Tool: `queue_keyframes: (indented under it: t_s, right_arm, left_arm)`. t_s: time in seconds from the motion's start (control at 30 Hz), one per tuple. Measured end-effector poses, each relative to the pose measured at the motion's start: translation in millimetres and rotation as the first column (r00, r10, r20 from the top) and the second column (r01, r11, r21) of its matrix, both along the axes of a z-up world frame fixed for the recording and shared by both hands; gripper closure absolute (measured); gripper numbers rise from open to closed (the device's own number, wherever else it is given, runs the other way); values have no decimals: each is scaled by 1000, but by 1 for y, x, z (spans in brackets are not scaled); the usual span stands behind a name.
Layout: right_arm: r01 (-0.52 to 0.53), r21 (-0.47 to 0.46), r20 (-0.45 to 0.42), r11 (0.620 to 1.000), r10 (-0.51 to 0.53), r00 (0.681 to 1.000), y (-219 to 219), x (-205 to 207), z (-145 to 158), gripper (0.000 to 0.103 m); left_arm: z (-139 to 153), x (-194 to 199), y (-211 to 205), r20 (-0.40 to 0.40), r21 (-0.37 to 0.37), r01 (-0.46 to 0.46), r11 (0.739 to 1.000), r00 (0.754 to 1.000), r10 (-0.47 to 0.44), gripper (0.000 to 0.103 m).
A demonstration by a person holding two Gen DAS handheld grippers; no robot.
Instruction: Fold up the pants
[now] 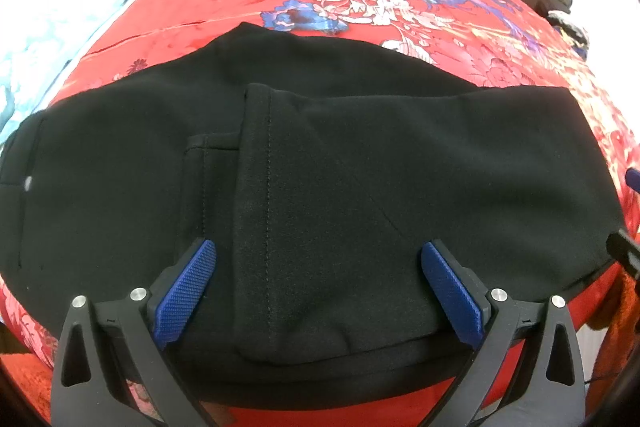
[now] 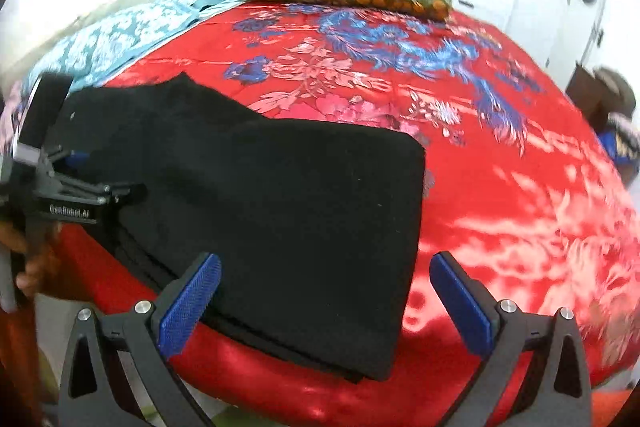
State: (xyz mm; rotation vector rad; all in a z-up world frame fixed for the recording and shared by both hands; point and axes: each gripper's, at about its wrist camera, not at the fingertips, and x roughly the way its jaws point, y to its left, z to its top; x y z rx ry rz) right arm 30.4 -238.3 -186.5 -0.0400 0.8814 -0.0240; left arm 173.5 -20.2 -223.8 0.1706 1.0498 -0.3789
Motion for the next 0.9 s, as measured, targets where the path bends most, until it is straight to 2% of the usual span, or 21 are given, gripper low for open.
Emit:
queue_keyframes:
  t_s: [0.17,0.33,0.43,0.57,0.63,0.67,0.77,0.8,0.9]
  right_arm:
    - [-38,-68,25,997,40,999,13,0,-1,0]
    - [-39,-59,-15,997,38,999,9,3,-15,0]
    - [-28,-25,-51,999,27,998,2,6,-26,0]
    - [18,96,-96,995,-9,995,-14,10,-37,0]
    - [35,121,-107,992,-22,994,-18,11,-39,0]
    - [40,129,-115,991,-25,993,-19,11,-41,0]
    - [47,144,-124,989,-29,992,-20,13,-42,0]
    - [45,141,-125,989,-27,992,-20,13,-41,0]
    - [42,134,-126,990,-25,992,-19,13,-40,0]
  left_arm:
    - [1,-1,1,11,-15,-5,1000,1000,5,1]
    - [1,-4,1,34,-18,-13,1000,999,13,0]
    - [0,-3,-1,27,-7,-16,1000,1000,16,0]
    - [-1,-3,0,23,-10,6,1000,1000,-6,0]
    - [1,0,0,1,-6,15,1000,1000,-15,1]
    - [4,2,2,-18,-15,17,1000,1000,-18,2]
    - [25,9,28,-41,-120,-48,992,998,43,10]
    - [38,16,46,-38,-167,-91,982,996,86,10]
    - [69,45,107,-34,-241,-210,948,978,207,9]
